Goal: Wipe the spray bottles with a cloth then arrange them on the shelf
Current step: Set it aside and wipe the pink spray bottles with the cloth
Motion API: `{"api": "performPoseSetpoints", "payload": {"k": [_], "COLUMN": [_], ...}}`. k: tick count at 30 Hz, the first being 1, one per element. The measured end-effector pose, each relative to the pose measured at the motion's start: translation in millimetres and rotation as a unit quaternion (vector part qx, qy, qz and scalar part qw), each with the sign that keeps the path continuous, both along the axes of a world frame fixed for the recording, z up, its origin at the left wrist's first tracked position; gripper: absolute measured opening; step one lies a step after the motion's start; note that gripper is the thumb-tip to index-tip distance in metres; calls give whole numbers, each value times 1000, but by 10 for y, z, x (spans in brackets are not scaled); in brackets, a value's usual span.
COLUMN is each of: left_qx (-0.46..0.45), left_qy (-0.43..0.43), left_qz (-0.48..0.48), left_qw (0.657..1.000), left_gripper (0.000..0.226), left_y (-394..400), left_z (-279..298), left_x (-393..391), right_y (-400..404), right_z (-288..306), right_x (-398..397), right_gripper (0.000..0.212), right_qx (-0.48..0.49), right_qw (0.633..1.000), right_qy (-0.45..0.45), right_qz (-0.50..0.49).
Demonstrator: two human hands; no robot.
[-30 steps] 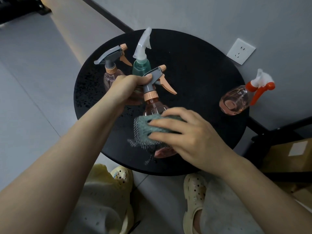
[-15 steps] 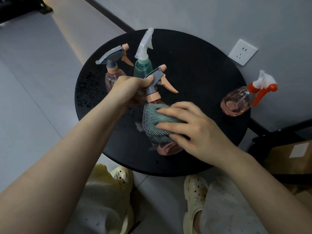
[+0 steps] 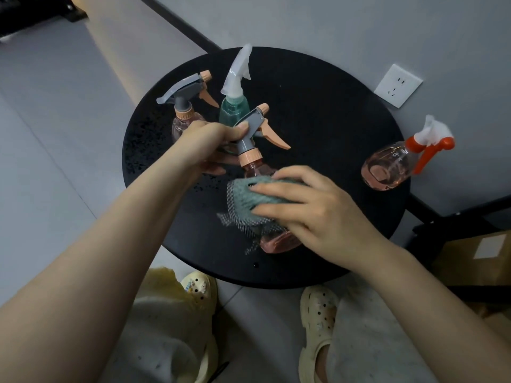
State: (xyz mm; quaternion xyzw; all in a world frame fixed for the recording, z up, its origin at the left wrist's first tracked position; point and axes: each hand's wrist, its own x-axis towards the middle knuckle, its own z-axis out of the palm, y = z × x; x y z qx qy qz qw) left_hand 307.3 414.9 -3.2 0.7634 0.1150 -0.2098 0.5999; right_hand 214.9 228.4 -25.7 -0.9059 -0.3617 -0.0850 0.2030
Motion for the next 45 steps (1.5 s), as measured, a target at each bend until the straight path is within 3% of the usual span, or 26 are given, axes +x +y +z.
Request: {"api": "performPoseSetpoints", "payload": {"k": [7, 16, 20, 26, 33, 39, 45], "left_qx": [17, 3, 17, 24, 29, 32, 54], "left_qy": [0, -3, -3, 5, 1, -3, -6], "left_qz": [-6, -5, -11, -35, -29, -28, -42], "left_qw": [1000, 1000, 1000, 999, 999, 999, 998], "left_gripper": [19, 15, 15, 24, 20, 20, 22], "left_y": [-34, 25, 2, -60, -122, -53, -24], "left_z": [-25, 13, 5, -27, -18, -35, -49], "left_x": [-7, -6, -3, 18, 4, 24, 23], "right_y": [46, -103, -130, -88, -11, -83, -80], "right_z": [-30, -44, -89, -72, -72, -93, -162], "right_x": [81, -136, -191, -38, 102, -46, -160], "right_gripper": [36, 27, 26, 28, 34, 28, 24], "right_qx": [103, -54, -74, 33, 173, 37, -43], "right_qw": [986, 997, 992, 999, 970, 999, 995], "right_qy": [93, -40, -51, 9, 112, 29, -30], "right_qz": [-91, 50, 83, -13, -129, -1, 81]}}
